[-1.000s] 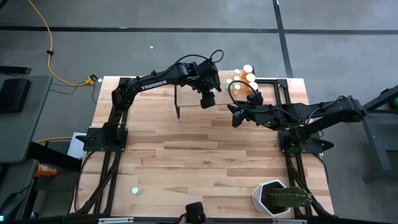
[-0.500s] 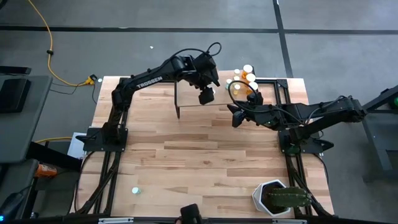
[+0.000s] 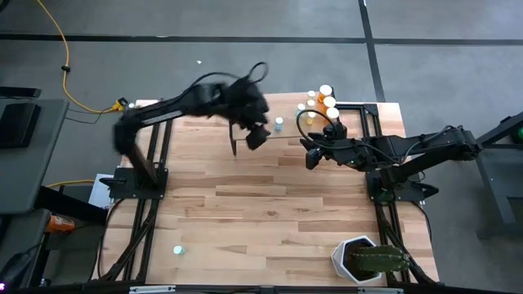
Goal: Pick and place medicine bottles onto shelf by color
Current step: Put the green pill bottle on the shelf with the green pill bottle
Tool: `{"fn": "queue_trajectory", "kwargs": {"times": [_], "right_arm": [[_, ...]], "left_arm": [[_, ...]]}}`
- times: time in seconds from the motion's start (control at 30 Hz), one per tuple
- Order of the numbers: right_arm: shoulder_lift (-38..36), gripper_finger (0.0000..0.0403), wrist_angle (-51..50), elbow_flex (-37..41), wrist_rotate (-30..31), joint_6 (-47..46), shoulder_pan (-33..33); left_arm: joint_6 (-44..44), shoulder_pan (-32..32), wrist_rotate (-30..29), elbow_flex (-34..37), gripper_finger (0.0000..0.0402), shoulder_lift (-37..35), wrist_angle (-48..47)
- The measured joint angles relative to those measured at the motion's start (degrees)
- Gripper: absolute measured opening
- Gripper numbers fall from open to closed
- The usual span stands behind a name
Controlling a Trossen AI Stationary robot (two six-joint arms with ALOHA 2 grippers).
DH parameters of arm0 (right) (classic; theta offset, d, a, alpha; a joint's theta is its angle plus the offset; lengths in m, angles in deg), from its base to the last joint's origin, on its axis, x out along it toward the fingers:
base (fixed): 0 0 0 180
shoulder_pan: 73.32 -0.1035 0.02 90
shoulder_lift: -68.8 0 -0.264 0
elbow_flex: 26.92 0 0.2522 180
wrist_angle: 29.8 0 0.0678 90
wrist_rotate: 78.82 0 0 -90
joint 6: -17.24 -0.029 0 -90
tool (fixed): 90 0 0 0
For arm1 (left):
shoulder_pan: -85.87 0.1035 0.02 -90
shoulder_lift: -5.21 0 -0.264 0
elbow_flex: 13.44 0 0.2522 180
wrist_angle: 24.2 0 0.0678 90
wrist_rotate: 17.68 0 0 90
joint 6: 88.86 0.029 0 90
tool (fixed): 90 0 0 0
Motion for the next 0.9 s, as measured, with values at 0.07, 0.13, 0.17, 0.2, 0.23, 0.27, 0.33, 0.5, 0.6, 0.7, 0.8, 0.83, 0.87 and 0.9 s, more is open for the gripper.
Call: {"fn": "queue_trajectory", "kwargs": {"times": [0.07, 0.13, 0.17, 0.2, 0.23, 0.27, 0.33, 0.5, 0.6, 0.7, 0.8, 0.83, 0.87, 0.9], "right_arm": [[0.00, 0.0179, -1.11, 0.00, -0.11, -0.53, -0.01], [0.00, 0.0179, -1.61, 0.00, -0.15, -0.60, 0.00], [0.00, 0.0179, -1.81, 0.00, -0.15, -0.60, 0.00], [0.00, 0.0179, -2.01, 0.00, -0.17, -0.60, 0.00], [0.00, 0.0179, -2.04, 0.00, -0.21, -0.58, 0.00], [0.00, 0.0179, -2.09, 0.00, -0.32, -0.41, 0.00], [0.00, 0.0179, -2.36, 0.00, -0.95, -0.12, 0.00], [0.00, 0.0179, -2.92, 0.00, -2.52, -0.18, 0.00], [0.00, 0.0179, -3.02, 0.00, -2.80, -0.18, 0.00], [0.00, 0.0179, -3.04, 0.00, -2.82, -0.05, 0.00], [0.00, 0.0179, -3.33, 0.00, -2.83, -0.11, 0.00], [0.00, 0.0179, -3.37, 0.00, -2.84, -0.14, 0.00], [0.00, 0.0179, -3.54, 0.00, -2.86, -0.14, 0.00], [0.00, 0.0179, -3.75, 0.00, -2.90, -0.16, 0.00]], "left_arm": [[-3.07, -2.46, -0.34, 11.04, 0.0227, -7.92, 11.01], [-6.57, -5.67, -1.52, 22.71, 0.0227, -16.71, 20.98], [-8.89, -7.67, -2.65, 28.28, 0.0227, -20.80, 26.76], [-11.05, -9.95, -4.21, 33.62, 0.0227, -24.88, 31.98], [-12.86, -12.32, -5.94, 38.71, 0.0227, -28.86, 35.82], [-14.68, -14.87, -8.12, 43.36, 0.0227, -32.46, 39.23], [-18.75, -20.44, -14.15, 51.14, 0.0227, -38.76, 44.10], [-25.56, -31.16, -27.86, 62.57, 0.0227, -49.33, 44.50], [-25.93, -34.76, -30.56, 64.97, 0.0227, -52.58, 42.80], [-21.42, -36.38, -29.41, 65.05, 0.0227, -53.39, 40.28], [-17.55, -36.79, -23.94, 64.50, 0.0227, -53.37, 37.92], [-17.55, -36.79, -21.57, 63.70, 0.0227, -53.05, 35.28], [-18.15, -36.81, -18.70, 62.55, 0.0227, -52.15, 32.01], [-19.38, -37.04, -15.32, 61.31, 0.0227, -50.93, 28.27]]}}
